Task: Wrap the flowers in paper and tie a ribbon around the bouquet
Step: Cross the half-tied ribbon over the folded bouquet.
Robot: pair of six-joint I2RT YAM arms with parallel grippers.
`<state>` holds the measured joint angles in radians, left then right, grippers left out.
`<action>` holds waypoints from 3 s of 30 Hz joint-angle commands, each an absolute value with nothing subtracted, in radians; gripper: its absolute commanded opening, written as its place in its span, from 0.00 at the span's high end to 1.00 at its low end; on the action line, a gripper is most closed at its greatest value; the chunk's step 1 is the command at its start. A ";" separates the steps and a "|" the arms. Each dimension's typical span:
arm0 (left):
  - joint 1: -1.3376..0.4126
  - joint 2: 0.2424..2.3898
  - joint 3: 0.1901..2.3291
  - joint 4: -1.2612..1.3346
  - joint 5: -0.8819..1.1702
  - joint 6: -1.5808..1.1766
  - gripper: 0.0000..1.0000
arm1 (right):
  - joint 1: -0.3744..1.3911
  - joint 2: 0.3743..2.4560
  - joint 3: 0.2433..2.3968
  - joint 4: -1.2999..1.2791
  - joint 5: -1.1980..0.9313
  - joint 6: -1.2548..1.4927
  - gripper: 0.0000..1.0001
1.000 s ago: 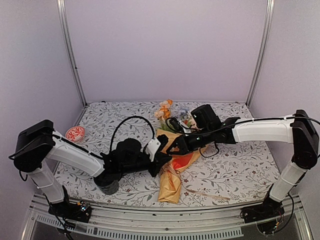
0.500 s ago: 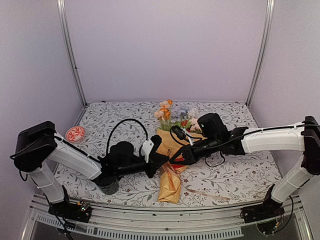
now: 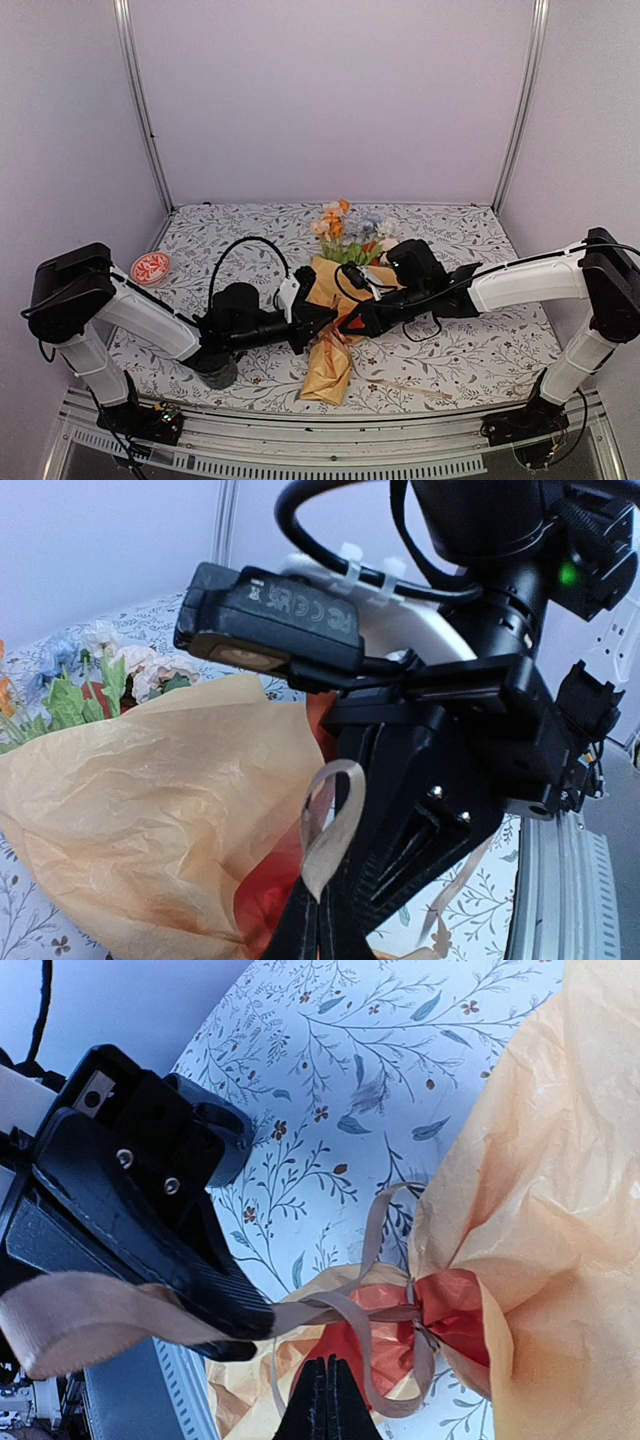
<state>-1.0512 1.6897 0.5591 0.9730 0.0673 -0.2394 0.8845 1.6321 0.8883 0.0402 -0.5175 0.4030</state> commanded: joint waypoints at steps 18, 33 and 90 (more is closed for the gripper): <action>-1.026 1.714 0.539 1.057 0.117 -0.268 1.00 | 0.893 1.723 0.848 0.167 -0.465 0.379 0.83; -1.014 1.741 0.553 1.024 0.102 -0.289 1.00 | 0.891 1.629 0.799 0.206 -0.479 0.409 1.00; -1.005 1.780 0.555 1.010 0.106 -0.298 1.00 | 0.863 1.728 1.006 -0.123 -0.574 0.277 0.99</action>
